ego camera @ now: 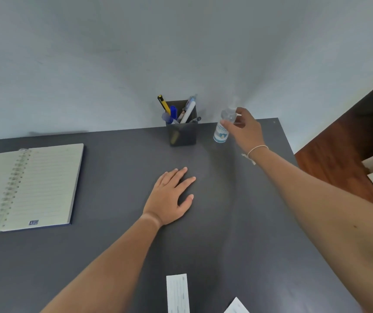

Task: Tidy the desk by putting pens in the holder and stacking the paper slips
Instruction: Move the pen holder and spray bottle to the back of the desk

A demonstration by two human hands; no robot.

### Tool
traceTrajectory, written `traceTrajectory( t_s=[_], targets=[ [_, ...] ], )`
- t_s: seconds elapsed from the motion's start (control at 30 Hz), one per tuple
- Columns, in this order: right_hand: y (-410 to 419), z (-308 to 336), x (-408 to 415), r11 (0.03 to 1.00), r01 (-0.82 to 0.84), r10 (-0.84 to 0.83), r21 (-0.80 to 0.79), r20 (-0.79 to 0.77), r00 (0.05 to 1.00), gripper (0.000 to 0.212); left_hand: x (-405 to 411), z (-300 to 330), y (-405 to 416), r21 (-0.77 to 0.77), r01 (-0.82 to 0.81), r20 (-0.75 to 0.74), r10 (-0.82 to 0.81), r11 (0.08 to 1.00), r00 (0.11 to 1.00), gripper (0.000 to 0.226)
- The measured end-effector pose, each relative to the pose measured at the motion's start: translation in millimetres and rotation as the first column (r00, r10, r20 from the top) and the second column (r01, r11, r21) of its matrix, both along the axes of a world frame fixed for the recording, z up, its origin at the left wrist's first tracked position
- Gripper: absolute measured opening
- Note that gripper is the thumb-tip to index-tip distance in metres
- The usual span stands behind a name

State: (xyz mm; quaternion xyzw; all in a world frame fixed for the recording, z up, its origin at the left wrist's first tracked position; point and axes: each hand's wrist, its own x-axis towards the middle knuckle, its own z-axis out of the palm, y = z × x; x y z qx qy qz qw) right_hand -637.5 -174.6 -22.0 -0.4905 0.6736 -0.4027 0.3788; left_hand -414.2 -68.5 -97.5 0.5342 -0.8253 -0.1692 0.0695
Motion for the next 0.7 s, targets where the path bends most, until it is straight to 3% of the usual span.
traceTrajectory(
  t_s=[0.7],
  targets=[
    [-30, -17, 1, 0.985, -0.17, 0.169, -0.019, -0.042, 0.985, 0.044, -2, 1, 0, 0.002, -0.039, -0.023, 0.039, 0.999, 0.999, 0.05]
  ],
)
